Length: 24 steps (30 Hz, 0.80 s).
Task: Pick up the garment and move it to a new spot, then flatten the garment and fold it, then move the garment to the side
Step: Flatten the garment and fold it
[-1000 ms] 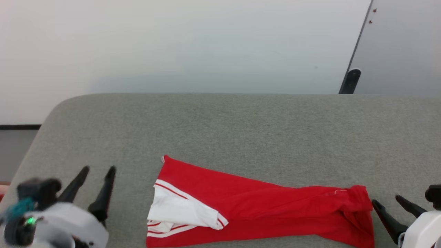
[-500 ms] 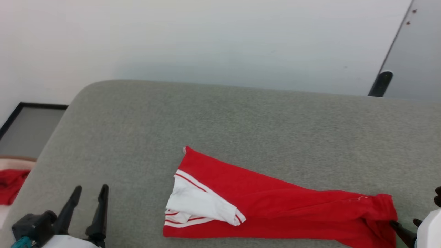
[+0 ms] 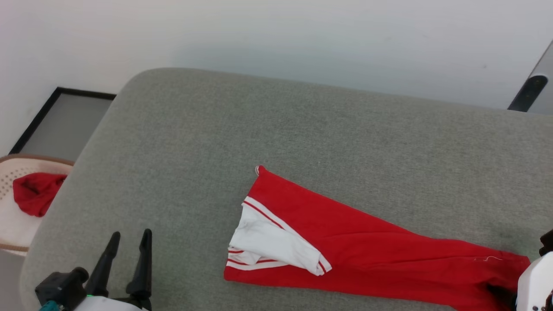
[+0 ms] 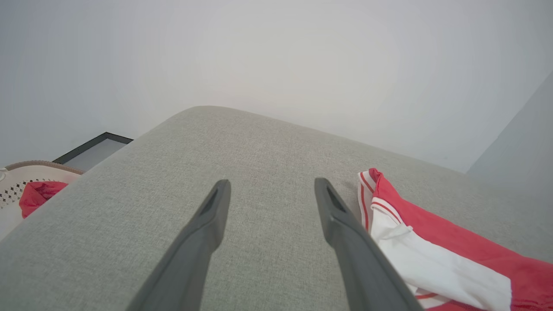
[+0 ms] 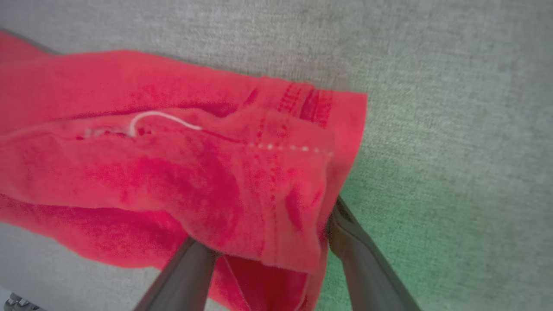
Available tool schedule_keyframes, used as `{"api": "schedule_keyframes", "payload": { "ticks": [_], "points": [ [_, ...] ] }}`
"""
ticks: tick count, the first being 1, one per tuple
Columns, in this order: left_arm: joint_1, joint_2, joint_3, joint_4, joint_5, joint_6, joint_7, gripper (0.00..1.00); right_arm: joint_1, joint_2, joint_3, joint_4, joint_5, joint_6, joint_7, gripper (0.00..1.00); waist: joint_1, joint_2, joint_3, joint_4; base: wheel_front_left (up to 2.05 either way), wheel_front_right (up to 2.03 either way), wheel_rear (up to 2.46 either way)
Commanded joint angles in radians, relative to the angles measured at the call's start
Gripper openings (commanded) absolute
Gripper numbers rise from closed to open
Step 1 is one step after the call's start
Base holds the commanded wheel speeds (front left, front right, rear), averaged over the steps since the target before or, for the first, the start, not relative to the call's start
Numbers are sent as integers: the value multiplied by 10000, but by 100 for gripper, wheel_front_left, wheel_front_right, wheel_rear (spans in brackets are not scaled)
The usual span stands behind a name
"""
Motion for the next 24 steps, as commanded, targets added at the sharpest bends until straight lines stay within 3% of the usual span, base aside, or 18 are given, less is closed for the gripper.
{"api": "schedule_keyframes", "payload": {
  "ticks": [1, 3, 4, 5, 12, 24],
  "points": [
    [-124, -166, 99, 163, 91, -188, -5, 100, -148, 156, 224, 490, 102, -10, 143, 100, 0, -1, 228, 219, 0, 0, 0],
    [-254, -282, 230, 269, 213, -331, -5, 100, -270, 259, 541, 924, 213, -9, 403, 100, 0, -1, 281, 249, 0, 0, 0],
    [-267, -340, 290, 337, 251, -379, -6, 100, -380, 315, 667, 1136, 312, -4, 487, 79, 0, -1, 315, 251, 0, 0, 0],
    [-297, -396, 325, 377, 316, -436, -6, 100, -469, 336, 816, 1297, 419, -2, 584, 0, 0, -1, 349, 255, 0, 0, 0],
    [-431, -695, 505, 608, 682, -685, -6, 100, -978, 47, 976, 2014, 928, -15, 343, 0, 0, -1, 439, 235, 0, 0, 0],
    [-191, -878, 696, 945, 940, -874, -6, 100, -1772, -1480, 436, 2387, 1058, -24, 78, 0, 0, -1, 39, -201, 0, 0, 0]
  ]
}}
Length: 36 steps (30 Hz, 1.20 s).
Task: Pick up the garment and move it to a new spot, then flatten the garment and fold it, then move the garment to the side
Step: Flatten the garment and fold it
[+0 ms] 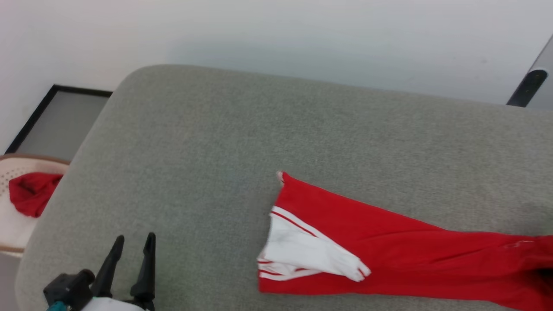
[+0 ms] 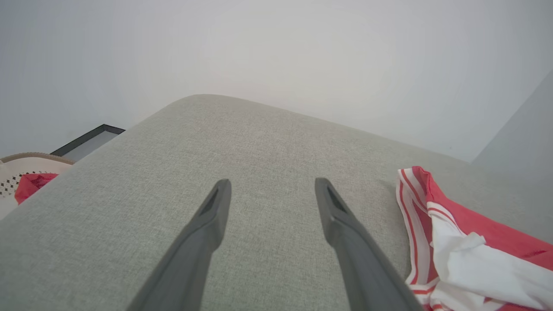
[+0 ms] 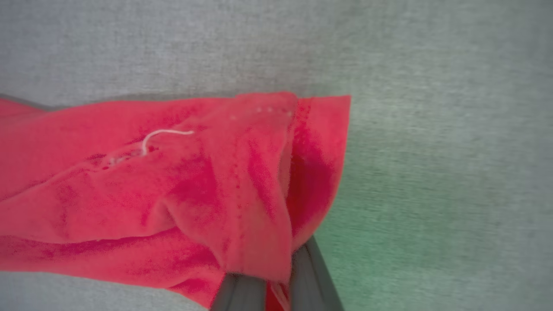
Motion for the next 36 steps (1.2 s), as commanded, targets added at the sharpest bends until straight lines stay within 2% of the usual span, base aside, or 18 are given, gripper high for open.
{"api": "schedule_keyframes", "payload": {
  "ticks": [1, 4, 8, 11, 16, 22, 26, 30, 36],
  "points": [
    [167, -18, 67, 58, -26, -68, -6, 100, 19, -312, -138, 65, -69, -51, 43, 0, 0, -1, -229, -232, 0, 0, 0],
    [300, 37, 94, 105, -68, -93, -6, 100, -43, -671, -274, 34, -77, -50, 95, 0, 0, -1, -426, -418, 0, 0, 0],
    [425, 47, 115, 141, -126, -101, -6, 100, -71, -796, -344, -170, 55, -45, 207, 0, 0, -1, -648, -625, 0, 0, 0],
    [598, 95, 119, 159, -167, -106, 25, 100, -73, -587, -458, -707, 546, -44, 360, 0, 0, -1, -892, -820, 0, 0, 0],
    [823, 142, 184, 86, -330, -56, 77, 100, 121, -228, -290, -2419, 1330, -42, 779, 0, 0, -1, -1224, -1110, 0, 0, 0],
    [840, 87, 51, -12, -415, -15, 282, 100, 125, 509, 87, -4477, 1493, -42, 1236, 0, 0, -1, -1453, -1077, 0, 0, 0],
    [699, 20, -138, -44, -430, -27, 398, 100, -168, 1186, 645, -5211, 1297, -42, 1304, 0, 0, -1, -1491, -844, 0, 0, 0],
    [485, -66, -356, 15, -448, -77, 499, 100, -439, 1846, 1305, -5227, 1091, -42, 1244, 0, 0, -1, -1459, -449, 0, 0, 0],
    [142, -172, -701, 225, -490, -135, 610, 100, -857, 2583, 2318, -4531, 773, -42, 833, 0, 0, -1, -1322, 218, 0, 0, 0]
  ]
}}
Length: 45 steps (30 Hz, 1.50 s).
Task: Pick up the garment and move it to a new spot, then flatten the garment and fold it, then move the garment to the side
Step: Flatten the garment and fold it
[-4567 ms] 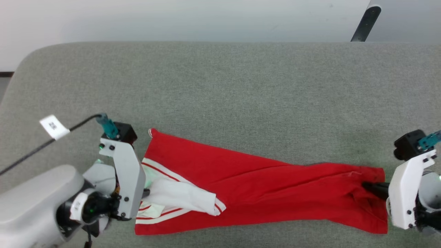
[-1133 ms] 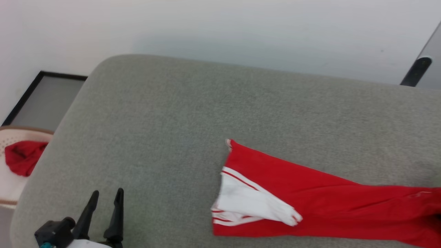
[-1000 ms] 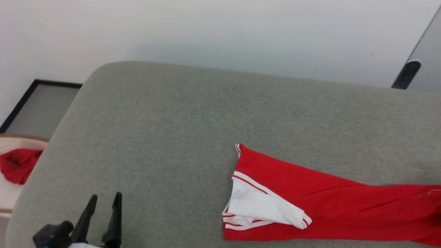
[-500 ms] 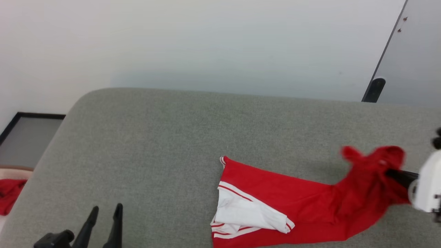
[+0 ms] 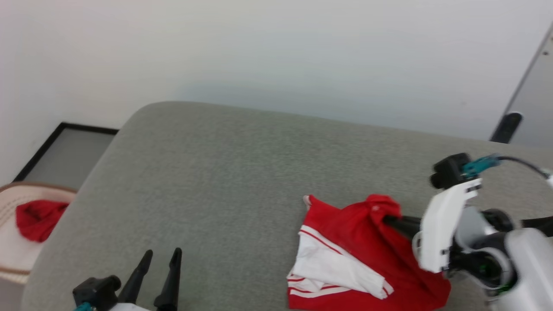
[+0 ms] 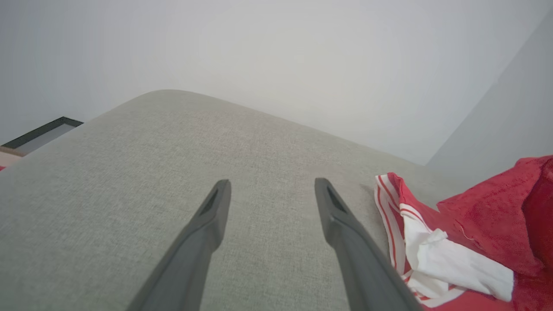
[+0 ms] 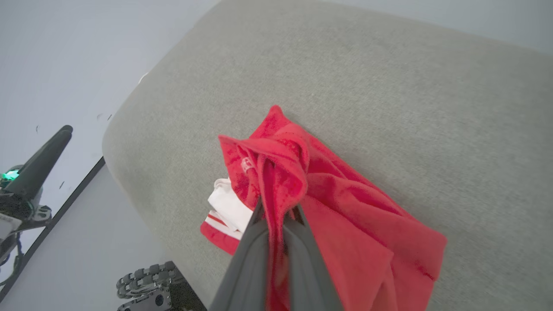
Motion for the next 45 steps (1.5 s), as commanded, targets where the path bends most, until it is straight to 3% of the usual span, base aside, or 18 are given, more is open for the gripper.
{"api": "schedule_keyframes", "payload": {
  "ticks": [1, 9, 10, 11, 12, 19, 30, 38, 45],
  "points": [
    [-143, -25, -47, 71, -42, -46, 6, 100, -149, 177, 231, 249, -123, -17, -153, 0, 0, 0, 127, 431, 0, 0, 0],
    [-466, -88, -297, 419, -87, -96, -89, 100, -490, 569, 1331, 2026, -565, -17, -817, 0, 0, 0, 322, 930, 0, 0, 0],
    [-504, -99, -300, 457, -107, -100, -109, 100, -591, 581, 1430, 2235, -639, -17, -941, 8, 0, 0, 342, 945, 0, 0, 0],
    [-525, -99, -293, 486, -131, -105, -123, 100, -667, 627, 1461, 2446, -660, -17, -1085, 50, 0, 0, 356, 944, 0, 0, 0],
    [-526, -79, -291, 535, -144, -107, -144, 100, -734, 698, 1451, 2720, -659, -17, -1197, 100, 0, 0, 365, 924, 0, 0, 0],
    [-461, 7, -201, 742, -207, -81, -276, 100, -1203, 813, 1603, 3099, 75, -17, -1383, 100, 0, 0, 238, 537, 0, 0, 0],
    [-156, 129, 28, 631, -182, 39, -454, 100, -1148, -322, 1323, 1566, 471, -17, -2047, 100, 0, 0, -108, -567, 0, 0, 0],
    [41, 269, -5, 465, 67, 103, -523, 100, -116, -1477, 935, 347, 187, -16, -4374, 100, 0, 0, -252, -1407, 0, 0, 0],
    [60, 331, -129, 394, 358, 91, -573, 100, 916, -2114, 584, 211, -713, -17, -7094, 100, 0, 0, -235, -1982, 0, 0, 0]
  ]
}}
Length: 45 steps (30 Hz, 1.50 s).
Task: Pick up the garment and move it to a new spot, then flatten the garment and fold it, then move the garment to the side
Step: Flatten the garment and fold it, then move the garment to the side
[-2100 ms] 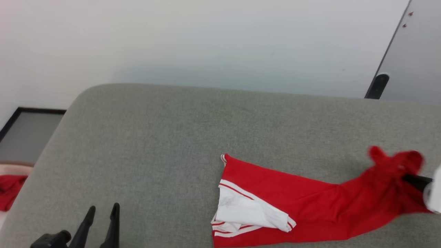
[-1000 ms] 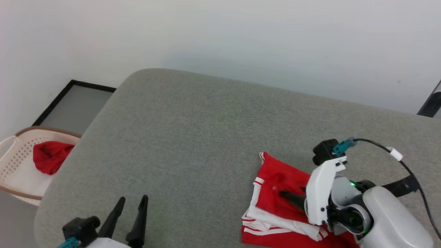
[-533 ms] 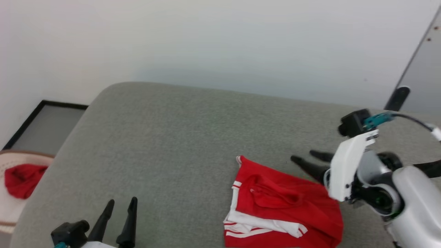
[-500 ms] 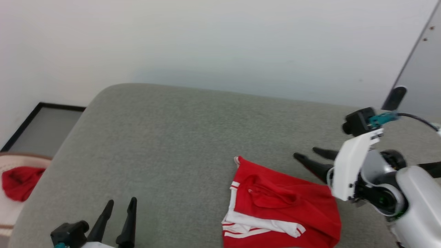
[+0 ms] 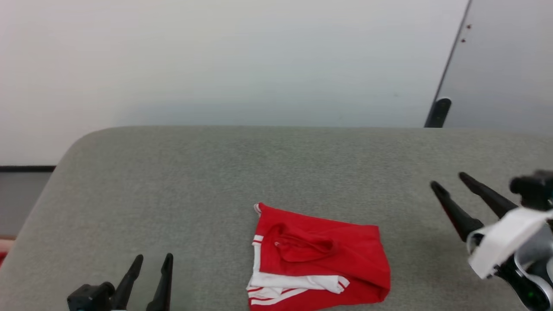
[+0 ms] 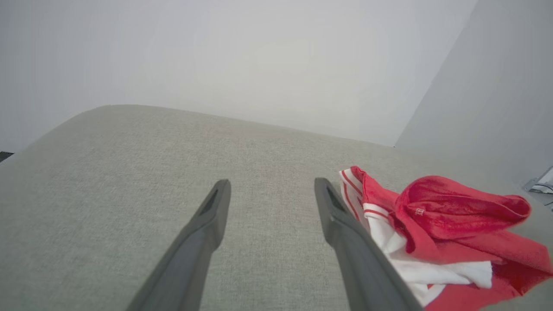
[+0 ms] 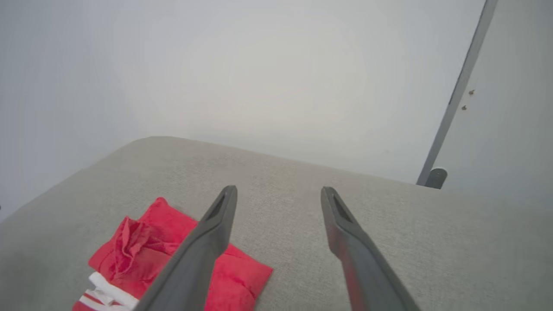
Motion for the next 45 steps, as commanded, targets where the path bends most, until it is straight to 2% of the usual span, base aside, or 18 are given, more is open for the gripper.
{"api": "schedule_keyframes", "payload": {
  "ticks": [1, 5, 11, 19, 28, 32, 35, 41, 45],
  "points": [
    [41, 5, -12, -11, 120, 32, -50, 100, 346, -159, -99, 85, -389, -15, -703, 100, 0, -1, -11, -353, 0, 0, 0],
    [32, 46, -46, 0, 302, 8, -60, 100, 839, -220, -316, 311, -836, -15, -1679, 100, 0, -1, -13, -473, 0, 0, 0],
    [24, 63, -64, 20, 771, 28, -90, 100, 1751, 124, -989, 962, -1522, -15, -3184, 100, 0, -1, -22, -581, 0, 0, 0],
    [85, -90, 201, -87, 1252, -53, -88, 100, 2291, 499, -1378, 1381, -1933, -15, -3670, 100, 0, -1, 27, -621, 0, 0, 0],
    [-46, -229, 419, -58, 1640, -149, -79, 100, 2292, 683, -1461, 1287, -2054, -16, -3604, 100, 0, -1, 1, -504, 0, 0, 0],
    [-110, -229, 694, -74, 1786, -155, -79, 100, 2185, 731, -1313, 1235, -2035, -16, -3416, 100, 0, -1, -25, -222, 0, 0, 0],
    [-87, -223, 1036, -44, 1849, 5, -79, 100, 2019, 717, -1061, 1199, -2034, -16, -3213, 100, 0, -1, -58, 56, 0, 0, 0],
    [249, -19, 1986, -94, 1653, 154, -78, 100, 1566, 804, -402, 1225, -1986, -16, -2581, 100, 0, -1, -154, 705, 0, 0, 0],
    [519, -41, 2388, -195, 1567, 152, -80, 100, 1185, 677, 81, 1327, -1737, -16, -1622, 100, 0, -1, -197, 1099, 0, 0, 0]
  ]
}}
